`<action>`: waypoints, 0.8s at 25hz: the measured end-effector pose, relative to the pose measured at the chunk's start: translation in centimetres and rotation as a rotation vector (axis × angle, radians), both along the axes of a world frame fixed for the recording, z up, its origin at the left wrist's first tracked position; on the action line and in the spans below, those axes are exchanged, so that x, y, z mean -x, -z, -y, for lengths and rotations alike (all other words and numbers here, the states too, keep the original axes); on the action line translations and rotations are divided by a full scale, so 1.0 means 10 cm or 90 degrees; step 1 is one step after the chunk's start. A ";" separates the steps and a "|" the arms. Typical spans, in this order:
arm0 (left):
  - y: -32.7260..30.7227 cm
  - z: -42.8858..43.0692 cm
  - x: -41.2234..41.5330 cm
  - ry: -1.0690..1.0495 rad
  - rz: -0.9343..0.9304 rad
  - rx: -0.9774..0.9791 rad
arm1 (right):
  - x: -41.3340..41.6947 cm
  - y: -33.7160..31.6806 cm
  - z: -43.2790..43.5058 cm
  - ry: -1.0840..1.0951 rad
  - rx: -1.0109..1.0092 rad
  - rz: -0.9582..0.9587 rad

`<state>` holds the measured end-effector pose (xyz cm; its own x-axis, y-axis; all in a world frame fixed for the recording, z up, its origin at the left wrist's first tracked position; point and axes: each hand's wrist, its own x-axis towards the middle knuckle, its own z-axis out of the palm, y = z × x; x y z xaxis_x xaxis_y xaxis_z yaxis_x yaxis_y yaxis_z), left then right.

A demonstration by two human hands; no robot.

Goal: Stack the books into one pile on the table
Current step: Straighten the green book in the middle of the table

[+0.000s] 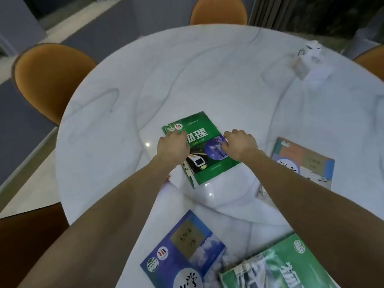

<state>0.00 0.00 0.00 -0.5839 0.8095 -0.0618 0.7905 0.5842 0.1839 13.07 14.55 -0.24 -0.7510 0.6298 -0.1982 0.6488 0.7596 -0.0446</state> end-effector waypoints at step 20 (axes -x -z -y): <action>0.57 -0.21 0.12 -0.548 0.527 -0.226 | 0.26 0.64 -0.42 0.336 0.325 -0.094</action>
